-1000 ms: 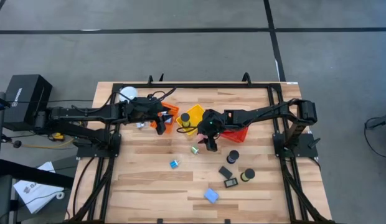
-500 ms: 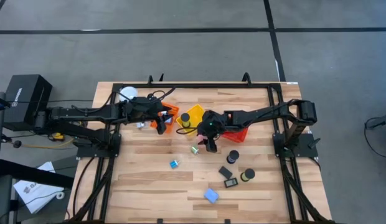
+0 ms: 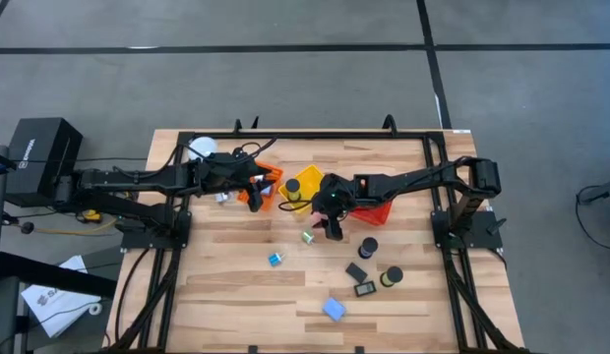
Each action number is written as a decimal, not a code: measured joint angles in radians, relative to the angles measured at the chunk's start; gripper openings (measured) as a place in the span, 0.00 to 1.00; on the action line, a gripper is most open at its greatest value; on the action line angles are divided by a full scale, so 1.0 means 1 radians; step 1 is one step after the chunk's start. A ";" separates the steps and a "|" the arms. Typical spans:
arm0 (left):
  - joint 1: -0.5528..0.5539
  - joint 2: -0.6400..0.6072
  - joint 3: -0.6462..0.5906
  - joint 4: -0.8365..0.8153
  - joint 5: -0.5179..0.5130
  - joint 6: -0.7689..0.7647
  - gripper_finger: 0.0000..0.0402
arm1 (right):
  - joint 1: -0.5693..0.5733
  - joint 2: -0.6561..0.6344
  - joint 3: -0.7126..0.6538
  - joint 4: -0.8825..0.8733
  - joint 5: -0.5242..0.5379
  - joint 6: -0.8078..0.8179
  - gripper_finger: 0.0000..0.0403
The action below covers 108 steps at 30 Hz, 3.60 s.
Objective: Pick & Place Office items
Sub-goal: Put the pink hourglass into the yellow bin
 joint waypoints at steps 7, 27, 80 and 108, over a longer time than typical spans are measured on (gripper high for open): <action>0.000 0.000 0.000 0.002 0.000 0.000 0.37 | 0.001 0.000 0.000 -0.005 0.000 0.004 0.51; 0.000 0.000 0.000 0.025 0.000 0.000 0.37 | -0.011 0.001 0.000 -0.004 0.001 0.015 0.46; 0.000 0.000 0.000 0.079 0.000 0.000 0.37 | -0.017 0.001 -0.001 0.000 -0.021 -0.019 0.47; 0.000 0.000 0.000 0.106 0.000 0.000 0.37 | -0.031 -0.016 -0.001 -0.002 -0.025 0.007 0.46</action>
